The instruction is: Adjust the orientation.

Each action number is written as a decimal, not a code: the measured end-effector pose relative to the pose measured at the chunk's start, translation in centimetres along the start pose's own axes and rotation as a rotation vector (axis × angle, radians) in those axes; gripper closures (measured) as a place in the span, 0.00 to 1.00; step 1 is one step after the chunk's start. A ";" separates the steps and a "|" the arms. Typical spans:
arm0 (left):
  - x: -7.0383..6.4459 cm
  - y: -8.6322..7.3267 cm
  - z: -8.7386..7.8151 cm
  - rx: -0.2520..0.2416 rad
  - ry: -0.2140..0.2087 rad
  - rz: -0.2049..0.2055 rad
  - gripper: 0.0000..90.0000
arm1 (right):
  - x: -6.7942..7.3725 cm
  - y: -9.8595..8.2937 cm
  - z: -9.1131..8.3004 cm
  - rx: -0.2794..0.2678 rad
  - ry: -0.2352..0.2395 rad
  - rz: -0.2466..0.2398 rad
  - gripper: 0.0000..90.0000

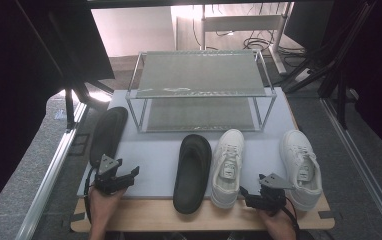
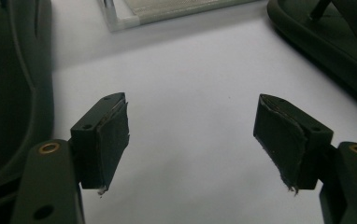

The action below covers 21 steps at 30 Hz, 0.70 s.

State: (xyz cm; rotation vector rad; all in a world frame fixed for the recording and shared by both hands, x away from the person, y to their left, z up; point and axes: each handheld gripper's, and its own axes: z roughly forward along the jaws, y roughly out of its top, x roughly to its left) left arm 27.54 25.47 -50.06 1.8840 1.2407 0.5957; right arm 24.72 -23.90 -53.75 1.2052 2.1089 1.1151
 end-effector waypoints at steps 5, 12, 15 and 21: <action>0.6 0.5 0.2 0.000 0.008 -0.004 0.30 | 0.0 0.0 0.0 0.000 0.000 0.000 0.16; 1.4 1.2 0.3 -0.003 0.023 -0.015 0.30 | 0.0 0.0 0.0 0.000 0.000 0.000 0.16; 2.1 1.5 0.4 -0.006 0.034 -0.023 0.30 | 0.0 0.0 0.0 0.000 0.000 0.000 0.16; 3.2 1.9 0.5 -0.011 0.053 -0.033 0.32 | 0.0 0.0 0.0 0.000 0.000 -0.001 0.16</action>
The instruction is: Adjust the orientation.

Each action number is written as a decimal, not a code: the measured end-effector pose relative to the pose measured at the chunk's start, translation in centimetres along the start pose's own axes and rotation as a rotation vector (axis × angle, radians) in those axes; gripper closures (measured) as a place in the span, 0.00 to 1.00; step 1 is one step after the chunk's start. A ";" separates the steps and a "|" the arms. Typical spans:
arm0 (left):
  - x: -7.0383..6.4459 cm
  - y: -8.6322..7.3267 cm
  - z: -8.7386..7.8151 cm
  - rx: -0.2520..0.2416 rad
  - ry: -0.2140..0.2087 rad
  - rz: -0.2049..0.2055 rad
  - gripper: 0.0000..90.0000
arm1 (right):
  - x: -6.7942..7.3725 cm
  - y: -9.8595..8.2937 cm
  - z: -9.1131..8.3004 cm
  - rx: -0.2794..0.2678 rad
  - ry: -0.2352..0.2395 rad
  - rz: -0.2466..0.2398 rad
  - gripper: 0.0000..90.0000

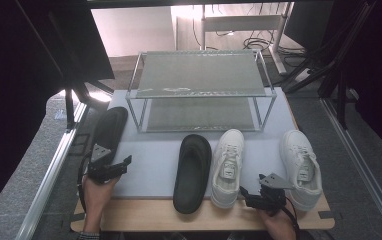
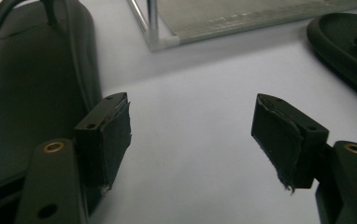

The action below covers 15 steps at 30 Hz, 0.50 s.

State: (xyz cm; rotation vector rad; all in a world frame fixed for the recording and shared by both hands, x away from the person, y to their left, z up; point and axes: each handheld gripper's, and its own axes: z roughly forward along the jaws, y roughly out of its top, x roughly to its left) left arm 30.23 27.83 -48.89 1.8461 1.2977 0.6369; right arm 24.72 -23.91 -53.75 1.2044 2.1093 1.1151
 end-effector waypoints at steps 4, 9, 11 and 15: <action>0.8 0.3 0.2 0.001 0.025 -0.002 0.33 | 0.0 0.0 0.0 0.000 0.000 0.000 0.16; 1.6 0.7 0.7 0.004 0.037 -0.013 0.33 | 0.0 0.0 0.0 0.000 0.000 0.000 0.16; 2.0 0.9 0.9 0.011 0.040 -0.014 0.34 | 0.0 0.0 0.0 0.000 0.000 0.000 0.16; 2.8 1.4 1.5 0.024 0.051 -0.025 0.36 | 0.0 0.0 0.0 0.000 0.000 0.000 0.16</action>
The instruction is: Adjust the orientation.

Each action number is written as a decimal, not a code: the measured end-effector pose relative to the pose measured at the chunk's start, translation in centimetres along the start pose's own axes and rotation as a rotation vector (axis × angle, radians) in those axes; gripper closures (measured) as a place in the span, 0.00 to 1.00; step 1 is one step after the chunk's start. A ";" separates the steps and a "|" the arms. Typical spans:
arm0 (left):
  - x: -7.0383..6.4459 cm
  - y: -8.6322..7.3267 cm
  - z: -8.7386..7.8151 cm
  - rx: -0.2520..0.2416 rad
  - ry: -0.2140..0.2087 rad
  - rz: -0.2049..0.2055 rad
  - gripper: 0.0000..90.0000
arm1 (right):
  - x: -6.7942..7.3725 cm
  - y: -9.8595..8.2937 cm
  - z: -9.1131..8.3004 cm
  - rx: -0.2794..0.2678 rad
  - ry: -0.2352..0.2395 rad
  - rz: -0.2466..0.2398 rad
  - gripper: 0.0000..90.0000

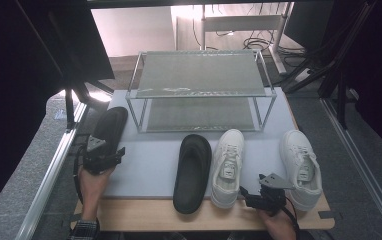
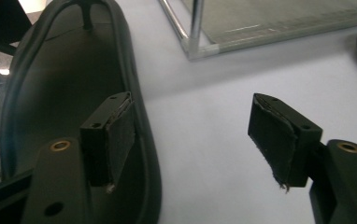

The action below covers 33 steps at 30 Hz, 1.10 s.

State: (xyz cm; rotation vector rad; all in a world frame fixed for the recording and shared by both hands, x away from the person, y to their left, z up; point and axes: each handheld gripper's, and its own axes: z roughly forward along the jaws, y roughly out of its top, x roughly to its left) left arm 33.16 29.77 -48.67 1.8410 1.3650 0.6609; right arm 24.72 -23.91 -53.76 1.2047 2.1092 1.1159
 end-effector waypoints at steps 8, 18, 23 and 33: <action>1.5 1.0 1.1 0.031 -0.013 -0.036 0.44 | 0.0 0.0 0.0 0.000 0.000 0.000 0.16; 3.1 2.2 2.4 0.061 -0.031 -0.100 0.51 | 0.0 0.0 0.0 0.000 0.000 0.001 0.16; 3.5 2.9 3.1 0.077 -0.021 -0.100 0.56 | 0.0 0.0 0.0 0.002 -0.001 0.002 0.16; 4.1 3.8 4.8 0.130 0.012 -0.089 0.65 | 0.0 0.0 0.0 -0.002 0.000 0.003 0.16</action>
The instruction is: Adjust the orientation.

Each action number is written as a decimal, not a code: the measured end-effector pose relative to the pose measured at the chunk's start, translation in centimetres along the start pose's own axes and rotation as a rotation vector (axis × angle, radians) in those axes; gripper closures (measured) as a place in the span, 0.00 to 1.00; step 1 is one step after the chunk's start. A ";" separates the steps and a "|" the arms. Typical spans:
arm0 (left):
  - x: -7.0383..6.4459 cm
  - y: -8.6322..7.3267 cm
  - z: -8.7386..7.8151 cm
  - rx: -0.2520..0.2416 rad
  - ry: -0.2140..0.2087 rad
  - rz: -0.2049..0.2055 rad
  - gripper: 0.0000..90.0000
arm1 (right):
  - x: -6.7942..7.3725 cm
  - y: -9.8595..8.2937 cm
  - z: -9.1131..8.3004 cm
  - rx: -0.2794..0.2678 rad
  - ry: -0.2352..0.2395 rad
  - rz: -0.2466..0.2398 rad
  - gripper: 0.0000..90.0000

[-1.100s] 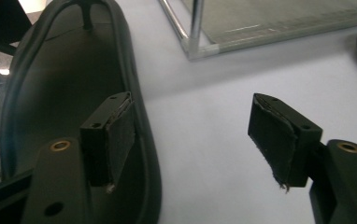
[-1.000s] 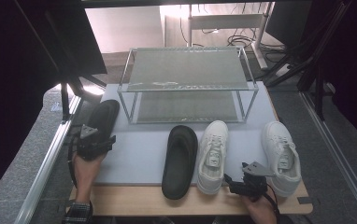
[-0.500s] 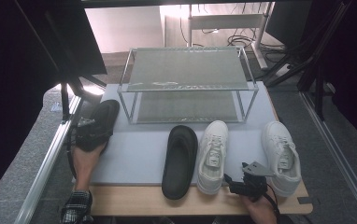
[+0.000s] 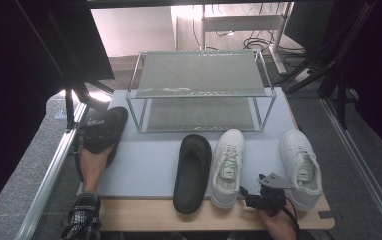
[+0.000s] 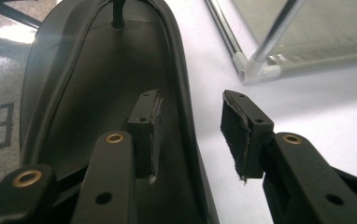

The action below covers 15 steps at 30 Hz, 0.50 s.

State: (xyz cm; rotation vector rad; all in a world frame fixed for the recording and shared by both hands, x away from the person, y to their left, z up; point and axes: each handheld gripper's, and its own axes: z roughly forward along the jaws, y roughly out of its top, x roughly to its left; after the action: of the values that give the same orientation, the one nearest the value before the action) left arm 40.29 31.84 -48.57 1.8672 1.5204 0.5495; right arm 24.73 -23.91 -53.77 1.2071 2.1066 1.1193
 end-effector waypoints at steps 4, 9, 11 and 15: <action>0.0 0.2 0.6 0.029 0.014 0.006 0.69 | 0.0 0.0 0.0 0.000 0.000 -0.001 0.16; 0.0 0.2 1.0 0.045 0.026 0.002 0.76 | 0.0 0.0 0.0 0.000 0.000 -0.001 0.16; 0.0 0.2 1.1 0.050 0.031 0.004 0.80 | 0.0 0.0 0.0 0.000 0.000 -0.001 0.16; 0.2 0.2 1.1 0.055 0.003 -0.004 0.86 | 0.0 0.0 0.0 0.001 0.000 -0.002 0.16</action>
State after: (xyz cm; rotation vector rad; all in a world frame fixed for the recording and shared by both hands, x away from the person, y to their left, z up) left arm 41.23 31.75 -49.24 1.9052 1.5560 0.5136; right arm 24.72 -23.92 -53.76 1.2060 2.1083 1.1172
